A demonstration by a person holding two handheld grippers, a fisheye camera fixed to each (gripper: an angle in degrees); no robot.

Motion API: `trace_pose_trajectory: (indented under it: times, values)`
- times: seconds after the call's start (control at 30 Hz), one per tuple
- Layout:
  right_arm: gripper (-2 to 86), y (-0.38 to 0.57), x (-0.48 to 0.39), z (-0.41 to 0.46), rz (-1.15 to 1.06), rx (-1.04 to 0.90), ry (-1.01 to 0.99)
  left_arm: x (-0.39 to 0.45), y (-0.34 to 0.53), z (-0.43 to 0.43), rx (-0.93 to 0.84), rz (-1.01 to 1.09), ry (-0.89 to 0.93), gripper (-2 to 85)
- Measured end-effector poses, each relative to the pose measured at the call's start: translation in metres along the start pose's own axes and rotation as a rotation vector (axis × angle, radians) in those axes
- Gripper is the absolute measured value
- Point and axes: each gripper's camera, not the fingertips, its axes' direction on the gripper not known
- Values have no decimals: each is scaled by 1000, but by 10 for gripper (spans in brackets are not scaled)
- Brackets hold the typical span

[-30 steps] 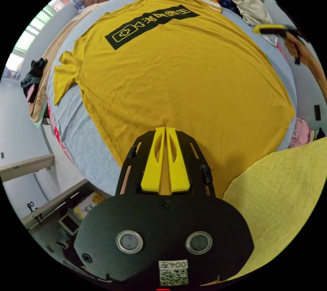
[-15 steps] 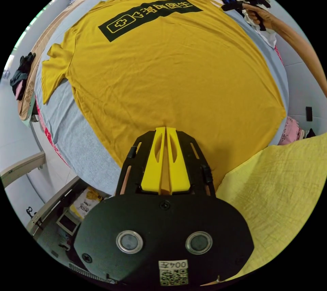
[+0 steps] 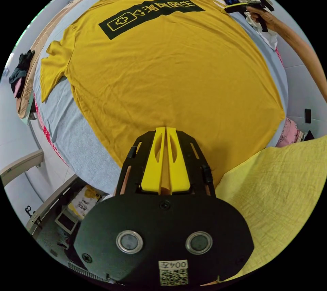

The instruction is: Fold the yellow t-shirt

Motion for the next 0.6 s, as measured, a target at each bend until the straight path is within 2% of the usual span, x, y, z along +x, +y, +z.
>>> trace_pose_trajectory:
  times: [0.13,0.37,0.5,0.6]
  values:
    - [53,-7,24,-3,5,-36,-43,-7,-7,-8,3,13,-6,7]
    - [60,-6,90,-5,190,16,-214,-22,-10,-20,30,-2,14,7]
    - [78,-14,108,-17,237,-10,-219,-33,-7,-28,57,8,37,7]
    - [82,-18,115,-45,256,90,-197,-45,-7,-36,54,14,77,9]
